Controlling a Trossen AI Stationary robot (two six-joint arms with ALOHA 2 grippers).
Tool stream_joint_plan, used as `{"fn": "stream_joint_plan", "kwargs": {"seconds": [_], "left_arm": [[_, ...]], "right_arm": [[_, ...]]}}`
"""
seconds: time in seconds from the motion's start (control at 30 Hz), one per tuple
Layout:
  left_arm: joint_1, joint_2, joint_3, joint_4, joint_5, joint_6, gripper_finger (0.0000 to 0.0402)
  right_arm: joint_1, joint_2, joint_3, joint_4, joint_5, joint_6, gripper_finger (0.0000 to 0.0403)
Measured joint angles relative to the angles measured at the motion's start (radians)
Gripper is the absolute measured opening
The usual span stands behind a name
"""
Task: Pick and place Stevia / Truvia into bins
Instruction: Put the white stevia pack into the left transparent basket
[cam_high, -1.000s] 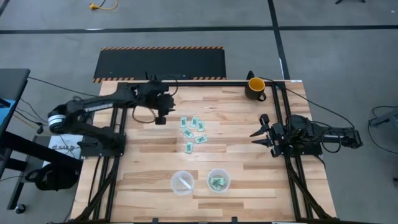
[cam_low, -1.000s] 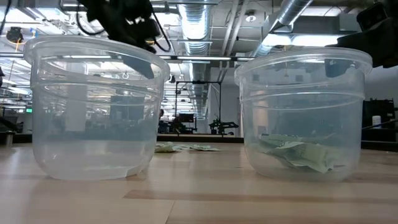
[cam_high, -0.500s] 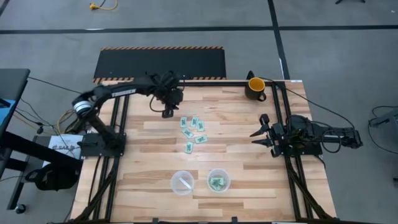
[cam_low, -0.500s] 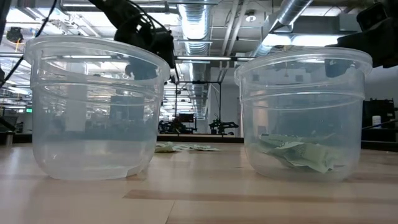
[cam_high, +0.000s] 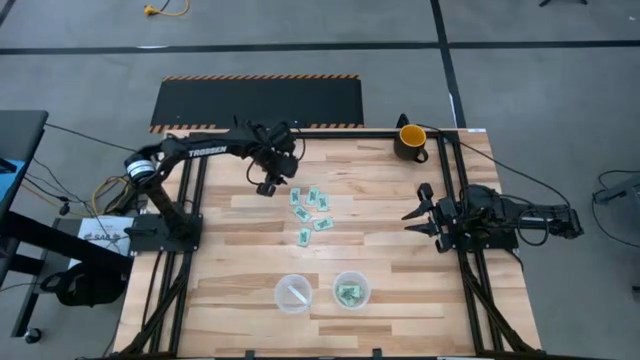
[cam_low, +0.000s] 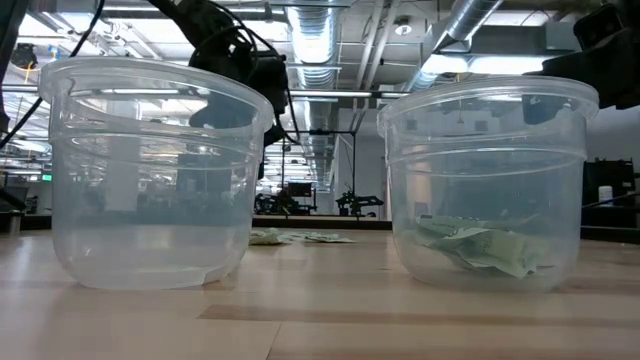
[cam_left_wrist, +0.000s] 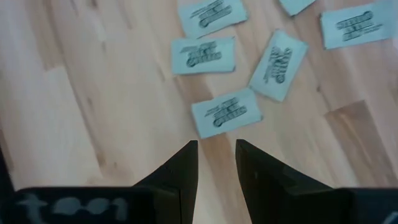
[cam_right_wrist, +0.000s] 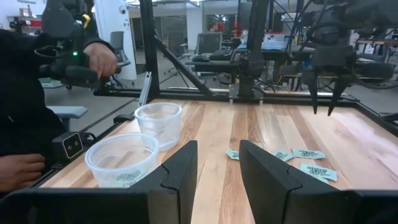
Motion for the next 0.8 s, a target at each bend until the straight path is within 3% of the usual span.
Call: {"fn": "stream_joint_plan", "kwargs": {"seconds": [0.27, 0.47, 0.57, 0.8], "left_arm": [[-0.079, 0.000, -0.001, 0.018, -0.015, -0.031, 0.0099], [-0.120, 0.003, -0.032, 0.075, -0.155, -0.026, 0.0125], [-0.132, 0.003, -0.043, 0.082, -0.177, -0.022, 0.0146], [-0.135, 0.003, -0.043, 0.119, -0.103, -0.077, 0.0182]], "right_arm": [[0.000, 0.000, 0.000, 0.000, 0.000, 0.000, 0.0113], [0.000, 0.000, 0.000, 0.000, 0.000, 0.000, 0.0113], [0.000, 0.000, 0.000, 0.000, 0.000, 0.000, 0.0113], [0.000, 0.000, 0.000, 0.000, 0.000, 0.000, 0.0113]]}}
